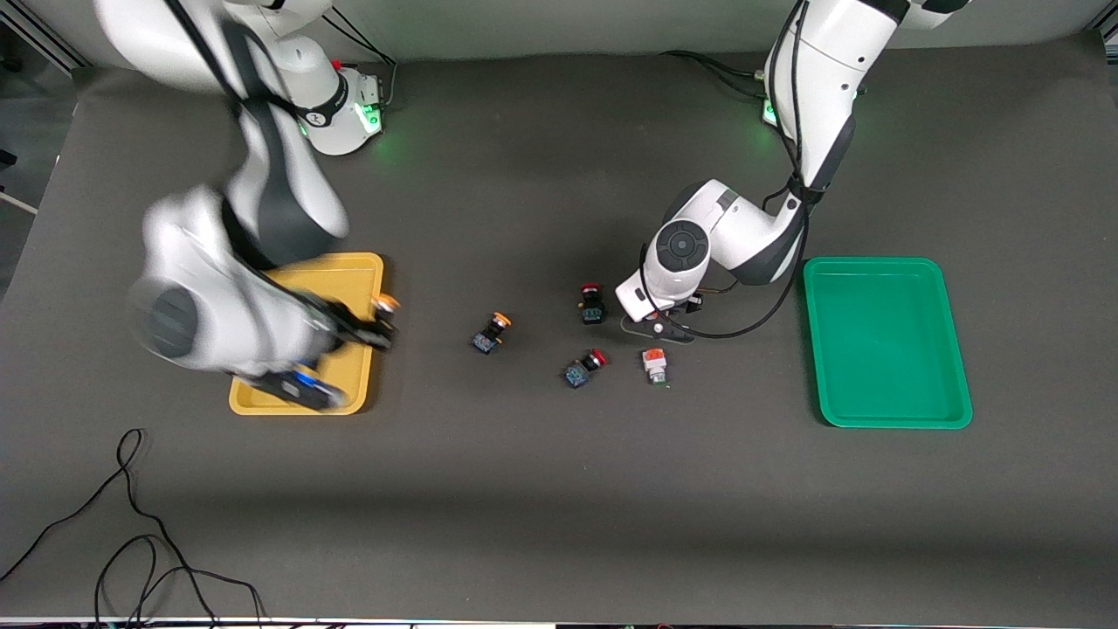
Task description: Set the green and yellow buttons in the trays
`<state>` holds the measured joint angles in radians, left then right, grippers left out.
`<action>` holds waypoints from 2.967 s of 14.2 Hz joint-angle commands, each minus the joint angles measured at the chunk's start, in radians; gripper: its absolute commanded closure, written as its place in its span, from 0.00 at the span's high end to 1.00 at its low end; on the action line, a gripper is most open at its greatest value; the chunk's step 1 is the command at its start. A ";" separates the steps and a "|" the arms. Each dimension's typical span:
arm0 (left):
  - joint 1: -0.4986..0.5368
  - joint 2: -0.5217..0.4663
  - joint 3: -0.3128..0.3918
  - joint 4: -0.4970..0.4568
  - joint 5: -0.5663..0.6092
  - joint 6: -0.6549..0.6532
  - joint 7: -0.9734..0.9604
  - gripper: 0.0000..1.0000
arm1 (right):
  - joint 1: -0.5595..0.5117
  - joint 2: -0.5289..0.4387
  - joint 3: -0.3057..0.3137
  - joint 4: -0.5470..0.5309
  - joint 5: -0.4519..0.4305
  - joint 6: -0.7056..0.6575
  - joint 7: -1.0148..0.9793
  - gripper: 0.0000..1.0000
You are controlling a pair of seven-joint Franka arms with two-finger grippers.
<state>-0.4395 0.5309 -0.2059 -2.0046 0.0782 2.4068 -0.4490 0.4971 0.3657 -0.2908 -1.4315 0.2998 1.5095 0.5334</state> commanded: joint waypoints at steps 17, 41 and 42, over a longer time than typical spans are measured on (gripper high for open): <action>0.697 -0.208 0.008 0.057 -0.015 -0.360 0.418 0.27 | -0.063 0.130 -0.287 -0.563 0.034 0.543 -0.843 0.00; 0.514 -0.264 -0.156 0.333 -0.008 -0.632 0.075 1.00 | 0.448 0.479 -0.249 -0.083 0.415 0.491 0.112 0.99; 0.466 -0.250 -0.156 0.349 -0.008 -0.627 0.009 1.00 | 0.448 0.490 -0.242 -0.084 0.413 0.492 0.112 0.98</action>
<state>0.1112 0.2501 -0.3691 -1.7000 0.0686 1.7812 -0.3235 0.9524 0.8255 -0.5392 -1.5483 0.6913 1.9991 0.6218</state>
